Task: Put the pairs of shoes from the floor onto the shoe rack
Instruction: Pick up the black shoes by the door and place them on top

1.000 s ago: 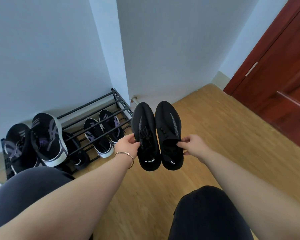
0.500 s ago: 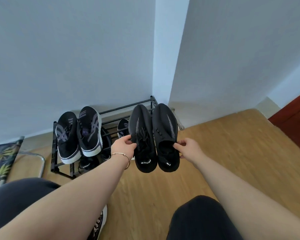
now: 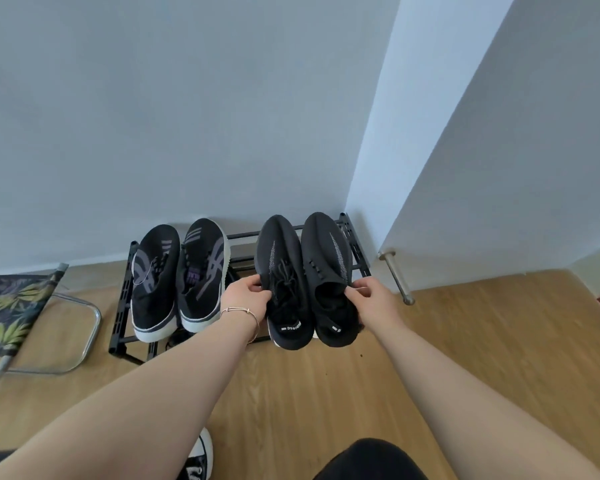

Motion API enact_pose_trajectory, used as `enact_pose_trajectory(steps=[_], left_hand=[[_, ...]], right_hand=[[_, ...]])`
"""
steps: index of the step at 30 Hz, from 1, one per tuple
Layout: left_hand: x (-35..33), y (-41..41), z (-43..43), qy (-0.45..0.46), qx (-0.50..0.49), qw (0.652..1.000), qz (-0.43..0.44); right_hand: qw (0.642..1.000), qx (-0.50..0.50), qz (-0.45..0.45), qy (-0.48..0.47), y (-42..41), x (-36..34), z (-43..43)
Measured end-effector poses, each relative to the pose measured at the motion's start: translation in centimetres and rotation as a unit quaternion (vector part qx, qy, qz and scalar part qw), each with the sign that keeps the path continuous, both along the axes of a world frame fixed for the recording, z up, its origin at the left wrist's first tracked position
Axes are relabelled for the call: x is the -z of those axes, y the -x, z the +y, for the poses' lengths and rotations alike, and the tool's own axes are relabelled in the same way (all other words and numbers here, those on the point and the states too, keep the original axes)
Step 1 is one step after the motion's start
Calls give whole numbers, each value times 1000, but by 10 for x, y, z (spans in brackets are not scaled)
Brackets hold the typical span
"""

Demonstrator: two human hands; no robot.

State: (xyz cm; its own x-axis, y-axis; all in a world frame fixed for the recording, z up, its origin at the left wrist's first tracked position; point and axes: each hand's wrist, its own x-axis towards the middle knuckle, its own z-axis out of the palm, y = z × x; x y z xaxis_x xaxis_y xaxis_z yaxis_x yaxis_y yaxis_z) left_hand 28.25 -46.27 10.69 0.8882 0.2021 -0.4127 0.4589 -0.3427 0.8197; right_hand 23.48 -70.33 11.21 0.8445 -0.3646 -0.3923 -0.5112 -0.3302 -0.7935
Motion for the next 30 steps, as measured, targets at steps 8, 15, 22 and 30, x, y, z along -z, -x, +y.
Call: enact_pose_trajectory(steps=[8,15,22,30], left_hand=[[30,-42,9,-3,-15,1000,7],[55,-56,15,17,-32,999,17],[65,-54,13,12,-30,999,0],[59,-49,11,-27,-30,999,-9]], right_hand=[[998,-26,4,52,-45,21,6],[995,-38,6,91,-65,36,12],[992,-21,2,122,-67,49,13],[994,6,3,113,-69,43,17]])
